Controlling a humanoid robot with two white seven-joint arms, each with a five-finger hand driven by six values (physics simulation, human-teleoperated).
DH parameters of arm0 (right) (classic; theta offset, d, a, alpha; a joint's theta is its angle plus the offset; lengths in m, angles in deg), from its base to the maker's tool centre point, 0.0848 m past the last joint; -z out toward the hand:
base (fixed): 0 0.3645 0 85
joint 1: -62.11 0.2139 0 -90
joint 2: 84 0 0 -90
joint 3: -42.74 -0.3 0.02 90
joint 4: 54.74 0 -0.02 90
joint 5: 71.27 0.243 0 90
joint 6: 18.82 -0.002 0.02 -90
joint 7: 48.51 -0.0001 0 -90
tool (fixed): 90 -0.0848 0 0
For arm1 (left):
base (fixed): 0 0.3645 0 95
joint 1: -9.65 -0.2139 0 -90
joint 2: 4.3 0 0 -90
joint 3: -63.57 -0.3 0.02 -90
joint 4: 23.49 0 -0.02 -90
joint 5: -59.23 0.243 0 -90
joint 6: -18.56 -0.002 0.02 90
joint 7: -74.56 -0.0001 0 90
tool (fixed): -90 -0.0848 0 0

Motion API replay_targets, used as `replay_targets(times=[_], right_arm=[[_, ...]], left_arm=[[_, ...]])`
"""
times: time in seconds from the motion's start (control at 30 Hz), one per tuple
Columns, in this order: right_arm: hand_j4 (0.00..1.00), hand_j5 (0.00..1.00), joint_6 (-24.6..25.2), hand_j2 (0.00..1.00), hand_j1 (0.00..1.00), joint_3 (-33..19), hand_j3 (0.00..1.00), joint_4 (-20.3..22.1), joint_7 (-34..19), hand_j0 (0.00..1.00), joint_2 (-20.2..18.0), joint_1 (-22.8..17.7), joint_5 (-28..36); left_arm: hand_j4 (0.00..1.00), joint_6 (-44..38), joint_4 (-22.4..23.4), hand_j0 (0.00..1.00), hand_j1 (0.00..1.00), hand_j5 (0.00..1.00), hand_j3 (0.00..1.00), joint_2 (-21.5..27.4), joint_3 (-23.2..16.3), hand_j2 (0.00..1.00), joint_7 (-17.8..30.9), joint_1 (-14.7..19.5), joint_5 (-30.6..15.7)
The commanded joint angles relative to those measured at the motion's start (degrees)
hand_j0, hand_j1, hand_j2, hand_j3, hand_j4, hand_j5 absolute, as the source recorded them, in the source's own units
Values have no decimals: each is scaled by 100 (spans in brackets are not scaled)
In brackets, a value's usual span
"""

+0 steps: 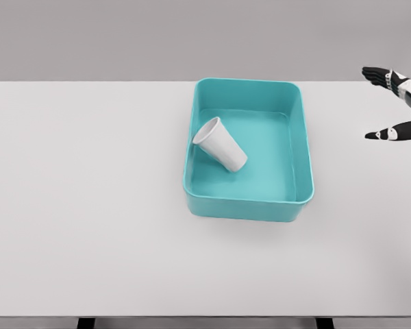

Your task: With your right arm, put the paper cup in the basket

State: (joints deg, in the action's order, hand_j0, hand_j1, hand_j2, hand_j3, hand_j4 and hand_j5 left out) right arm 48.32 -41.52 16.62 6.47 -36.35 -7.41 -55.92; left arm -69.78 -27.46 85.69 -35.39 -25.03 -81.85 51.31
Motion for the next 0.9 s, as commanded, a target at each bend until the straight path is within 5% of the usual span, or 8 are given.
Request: replay_targets(times=[0.0,0.87], right_arm=[[100,100,0,100,100,-55,100,-70,2,100,16,0,47],[100,100,53,100,100,-47,100,-35,2,100,279,-9,47]], left_arm=[[100,1,2,100,100,100,100,1,0,100,0,0,1],[100,1,2,100,100,100,100,1,0,100,0,0,1]])
